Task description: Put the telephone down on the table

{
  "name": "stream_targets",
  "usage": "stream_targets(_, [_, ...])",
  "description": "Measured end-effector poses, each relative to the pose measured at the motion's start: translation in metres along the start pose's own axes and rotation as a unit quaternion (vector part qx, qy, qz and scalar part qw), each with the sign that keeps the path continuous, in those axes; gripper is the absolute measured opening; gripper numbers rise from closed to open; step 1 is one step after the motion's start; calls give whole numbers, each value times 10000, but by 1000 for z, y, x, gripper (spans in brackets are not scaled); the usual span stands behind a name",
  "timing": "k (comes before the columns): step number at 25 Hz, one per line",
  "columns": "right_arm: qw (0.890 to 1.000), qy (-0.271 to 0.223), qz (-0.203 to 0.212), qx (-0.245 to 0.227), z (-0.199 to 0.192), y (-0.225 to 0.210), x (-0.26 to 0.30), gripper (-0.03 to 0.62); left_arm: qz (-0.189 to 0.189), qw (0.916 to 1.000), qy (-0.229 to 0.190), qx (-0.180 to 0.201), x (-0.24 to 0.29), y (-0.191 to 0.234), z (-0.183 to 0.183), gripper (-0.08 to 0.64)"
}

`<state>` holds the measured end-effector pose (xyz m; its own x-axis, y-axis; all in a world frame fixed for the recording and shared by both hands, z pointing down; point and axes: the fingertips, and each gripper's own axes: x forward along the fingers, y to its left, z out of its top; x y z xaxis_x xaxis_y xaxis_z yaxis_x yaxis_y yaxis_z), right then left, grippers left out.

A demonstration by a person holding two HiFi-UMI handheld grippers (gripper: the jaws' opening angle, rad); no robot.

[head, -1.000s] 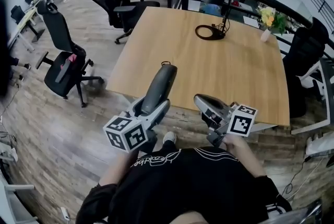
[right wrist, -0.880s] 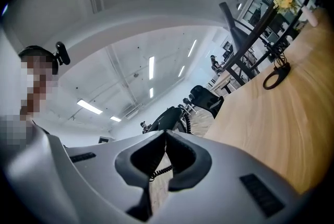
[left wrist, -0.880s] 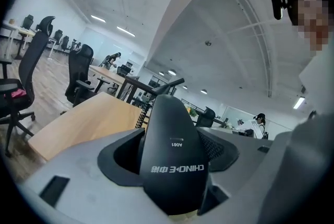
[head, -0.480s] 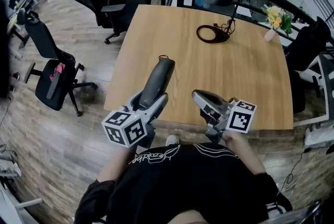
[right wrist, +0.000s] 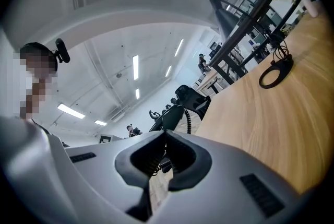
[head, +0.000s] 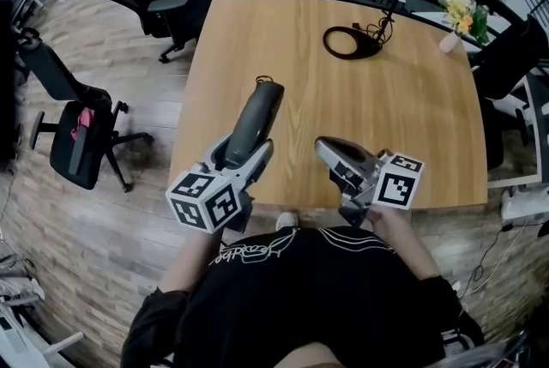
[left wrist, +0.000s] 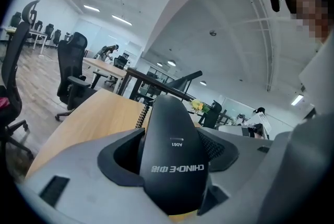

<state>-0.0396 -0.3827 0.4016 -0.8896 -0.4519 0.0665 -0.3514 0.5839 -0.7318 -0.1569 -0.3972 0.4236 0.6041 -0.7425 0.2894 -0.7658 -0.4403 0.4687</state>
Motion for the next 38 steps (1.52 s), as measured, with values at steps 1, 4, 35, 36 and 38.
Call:
stream_targets(1, [10000, 13, -20, 13, 0, -3, 2, 40, 15, 10000, 35, 15, 3, 4, -1, 296])
stream_targets(4, [9999, 67, -95, 33, -1, -14, 9, 40, 97, 9998, 138, 119, 13, 18, -4, 295])
stream_targets(35, [9938, 35, -788, 782, -21, -113, 12, 40, 527, 9862, 1560, -197, 114, 116, -132, 296])
stream_targets(36, [9930, 20, -838, 832, -22, -117, 9, 40, 525, 9860, 1576, -143, 117, 116, -134, 296])
stream_targets(38, [9916, 11, -927, 899, -25, -123, 3, 40, 541, 9855, 1608, 13, 123, 115, -136, 296])
